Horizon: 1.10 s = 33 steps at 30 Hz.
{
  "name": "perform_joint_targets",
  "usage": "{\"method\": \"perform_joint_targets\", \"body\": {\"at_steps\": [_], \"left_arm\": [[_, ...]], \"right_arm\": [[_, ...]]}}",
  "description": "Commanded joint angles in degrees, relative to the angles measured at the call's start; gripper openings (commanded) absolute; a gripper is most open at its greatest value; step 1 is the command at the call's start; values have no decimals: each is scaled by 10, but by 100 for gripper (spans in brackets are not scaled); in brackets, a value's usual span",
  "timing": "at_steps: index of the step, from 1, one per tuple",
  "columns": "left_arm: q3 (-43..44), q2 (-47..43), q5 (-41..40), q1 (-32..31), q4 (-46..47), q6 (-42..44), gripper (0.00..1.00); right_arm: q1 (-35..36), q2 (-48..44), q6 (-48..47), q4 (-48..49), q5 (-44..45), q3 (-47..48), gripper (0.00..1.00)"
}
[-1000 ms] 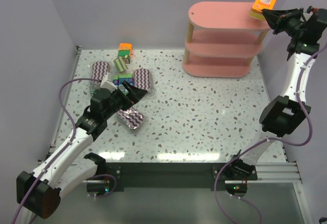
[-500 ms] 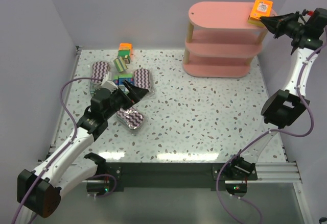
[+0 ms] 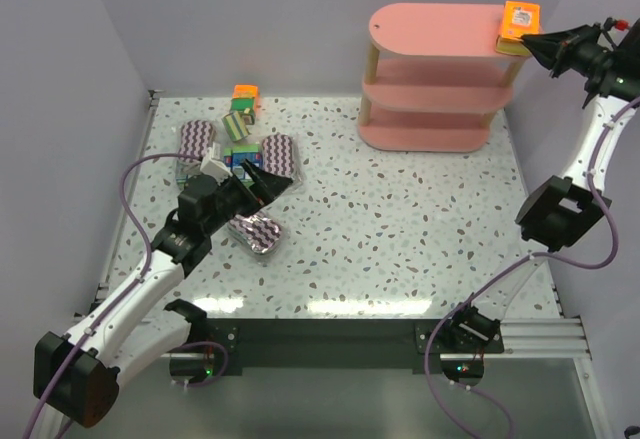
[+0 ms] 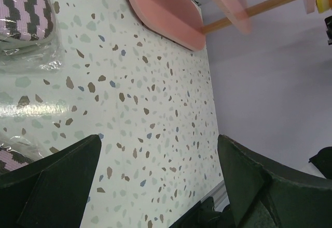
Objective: Place and organize the cleaning sponges onto the shelf
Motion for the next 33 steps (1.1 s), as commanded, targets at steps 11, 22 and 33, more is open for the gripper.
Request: {"method": "perform_joint_targets", "body": {"at_steps": [11, 22, 33], "left_arm": [[-2, -6, 10, 3, 21, -8, 100], [-3, -4, 12, 3, 20, -7, 100], [-2, 11, 20, 3, 28, -5, 100]], "right_arm": [[-16, -30, 3, 12, 11, 10, 57], [-18, -101, -49, -37, 145, -61, 58], [5, -121, -36, 0, 218, -99, 59]]}}
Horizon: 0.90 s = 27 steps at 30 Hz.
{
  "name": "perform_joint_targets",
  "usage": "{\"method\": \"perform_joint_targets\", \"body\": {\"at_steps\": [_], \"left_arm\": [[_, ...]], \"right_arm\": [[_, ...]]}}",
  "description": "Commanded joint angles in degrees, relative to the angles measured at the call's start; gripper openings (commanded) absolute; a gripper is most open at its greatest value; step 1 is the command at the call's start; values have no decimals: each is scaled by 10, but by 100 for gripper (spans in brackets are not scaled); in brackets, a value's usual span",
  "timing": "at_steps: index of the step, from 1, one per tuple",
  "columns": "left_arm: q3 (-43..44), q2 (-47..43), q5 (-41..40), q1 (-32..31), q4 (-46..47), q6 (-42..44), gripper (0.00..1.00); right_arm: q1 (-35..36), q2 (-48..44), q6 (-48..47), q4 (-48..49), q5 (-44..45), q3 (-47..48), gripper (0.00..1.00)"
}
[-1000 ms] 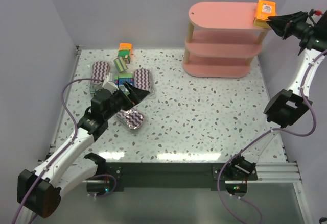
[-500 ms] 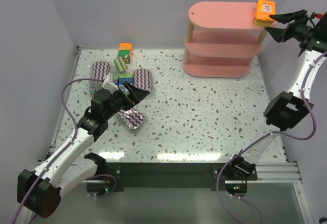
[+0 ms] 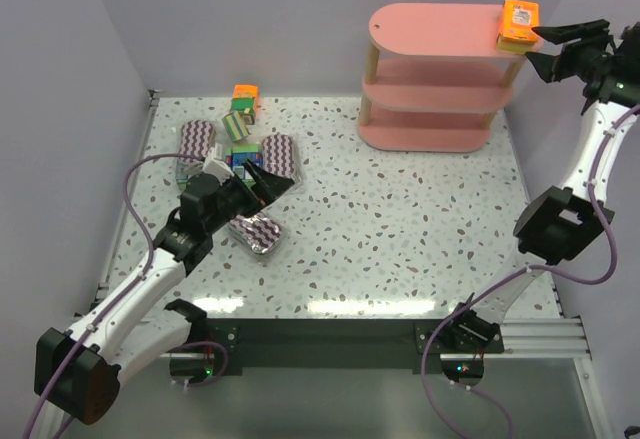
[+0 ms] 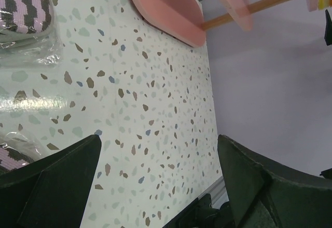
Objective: Place and organize the cleaning sponges onto the shelf
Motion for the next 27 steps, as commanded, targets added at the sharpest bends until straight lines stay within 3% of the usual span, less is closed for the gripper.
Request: {"method": "perform_joint_targets", "body": {"at_steps": [1, 14, 27], "left_arm": [[-2, 4, 12, 3, 28, 4, 100], [0, 1, 11, 3, 23, 10, 100], [5, 15, 14, 3, 25, 15, 100]], "right_arm": [[7, -38, -1, 27, 53, -15, 59], [44, -110, 21, 111, 208, -115, 59], [50, -78, 31, 111, 231, -85, 59]]}}
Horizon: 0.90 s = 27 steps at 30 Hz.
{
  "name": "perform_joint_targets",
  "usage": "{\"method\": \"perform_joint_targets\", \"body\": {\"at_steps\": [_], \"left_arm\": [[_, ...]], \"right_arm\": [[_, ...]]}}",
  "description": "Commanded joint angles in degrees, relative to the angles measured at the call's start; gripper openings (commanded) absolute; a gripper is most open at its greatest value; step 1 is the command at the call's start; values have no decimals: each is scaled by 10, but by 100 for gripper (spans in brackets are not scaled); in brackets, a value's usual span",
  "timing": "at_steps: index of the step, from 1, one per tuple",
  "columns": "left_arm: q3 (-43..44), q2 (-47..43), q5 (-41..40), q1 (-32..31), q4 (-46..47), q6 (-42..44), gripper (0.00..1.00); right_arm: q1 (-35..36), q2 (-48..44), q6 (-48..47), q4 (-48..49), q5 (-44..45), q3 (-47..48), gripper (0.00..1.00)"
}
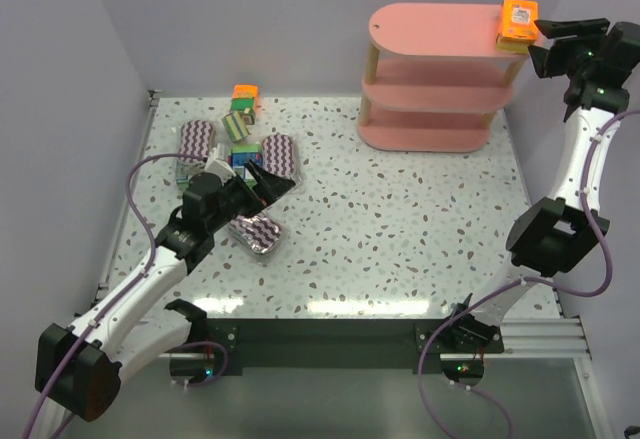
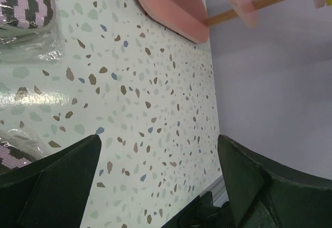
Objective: Place and organize the cleaning sponges onto the shelf
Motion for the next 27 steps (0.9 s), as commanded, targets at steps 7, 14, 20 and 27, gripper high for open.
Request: {"method": "perform_joint_targets", "body": {"at_steps": [7, 14, 20, 27], "left_arm": [[4, 4, 8, 3, 25, 14, 100], [2, 2, 6, 3, 25, 12, 100], [1, 1, 5, 3, 21, 12, 100], [3, 2, 5, 3, 20, 11, 100]], "right_arm": [[6, 8, 9, 33, 54, 45, 59], [8, 15, 7, 13, 78, 61, 59], [7, 22, -1, 1, 74, 64, 59], [7, 32, -22, -34, 88, 105, 61]]}}
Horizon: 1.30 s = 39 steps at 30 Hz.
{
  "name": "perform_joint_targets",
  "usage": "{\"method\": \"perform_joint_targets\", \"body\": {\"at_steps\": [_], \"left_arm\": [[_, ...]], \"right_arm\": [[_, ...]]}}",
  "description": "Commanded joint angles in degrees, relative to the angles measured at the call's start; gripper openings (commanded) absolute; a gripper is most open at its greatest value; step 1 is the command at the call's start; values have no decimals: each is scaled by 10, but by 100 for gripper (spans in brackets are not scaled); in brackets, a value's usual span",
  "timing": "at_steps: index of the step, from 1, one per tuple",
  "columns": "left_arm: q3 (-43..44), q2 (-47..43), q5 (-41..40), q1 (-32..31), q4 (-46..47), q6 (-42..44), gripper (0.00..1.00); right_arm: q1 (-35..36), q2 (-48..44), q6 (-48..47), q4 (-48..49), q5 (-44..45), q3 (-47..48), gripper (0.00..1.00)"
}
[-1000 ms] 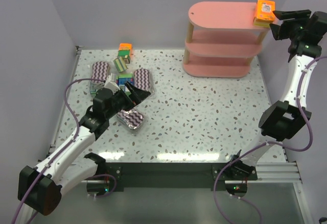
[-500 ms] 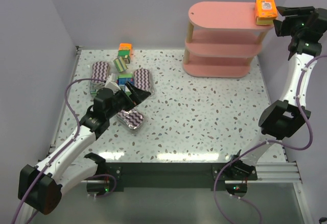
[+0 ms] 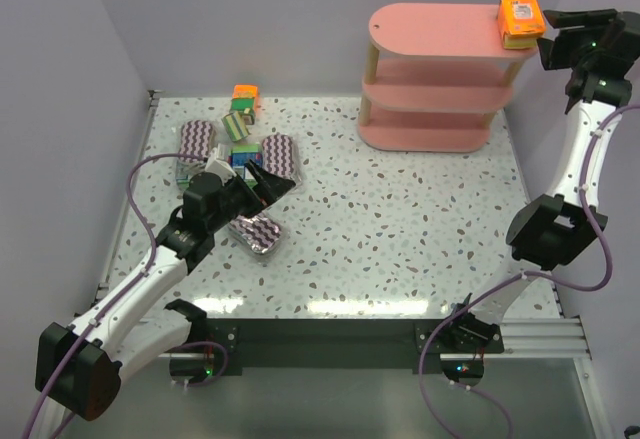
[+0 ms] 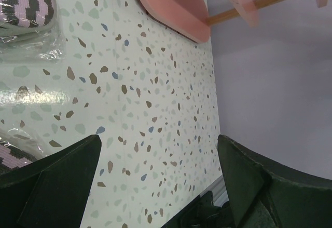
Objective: Place and organize the cleaning sponges onto the shelf
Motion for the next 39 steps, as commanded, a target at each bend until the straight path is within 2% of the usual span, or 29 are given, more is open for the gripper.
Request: {"method": "perform_joint_targets", "body": {"at_steps": [1, 9, 12, 17, 19, 20, 22, 25, 26, 28, 29, 31, 34, 39], "left_arm": [[4, -3, 4, 3, 19, 12, 100], [20, -6, -10, 3, -1, 18, 100], [32, -7, -19, 3, -27, 24, 100], [56, -13, -35, 3, -47, 32, 100], [63, -4, -29, 6, -45, 43, 100], [77, 5, -1, 10, -44, 49, 100], [103, 42, 23, 28, -68, 75, 100], [171, 100, 7, 66, -180, 111, 100], [198, 110, -17, 84, -239, 114, 100], [204, 123, 9, 143, -237, 137, 100], [209, 125, 44, 159, -208, 144, 100], [229, 143, 51, 192, -197, 159, 100], [296, 201, 52, 215, -199, 188, 100], [495, 347, 17, 217, -262, 257, 100]], "right_arm": [[-1, 7, -25, -23, 29, 52, 61], [-1, 7, -77, -140, 36, 111, 71], [-1, -1, -90, -165, 27, 103, 74], [-1, -72, -136, -200, 43, 69, 75], [0, -101, -151, -213, 31, 40, 75], [1, -136, -164, -215, 23, 21, 75], [3, -178, -181, -212, -3, -50, 75], [24, -258, -218, -216, -9, -139, 75], [53, -281, -231, -211, -7, -162, 75], [110, -339, -244, -208, 4, -226, 76], [129, -354, -255, -215, 11, -245, 76], [168, -391, -270, -233, 0, -291, 76], [215, -437, -299, -247, -17, -357, 76], [247, -490, -354, -289, -19, -470, 76]]}}
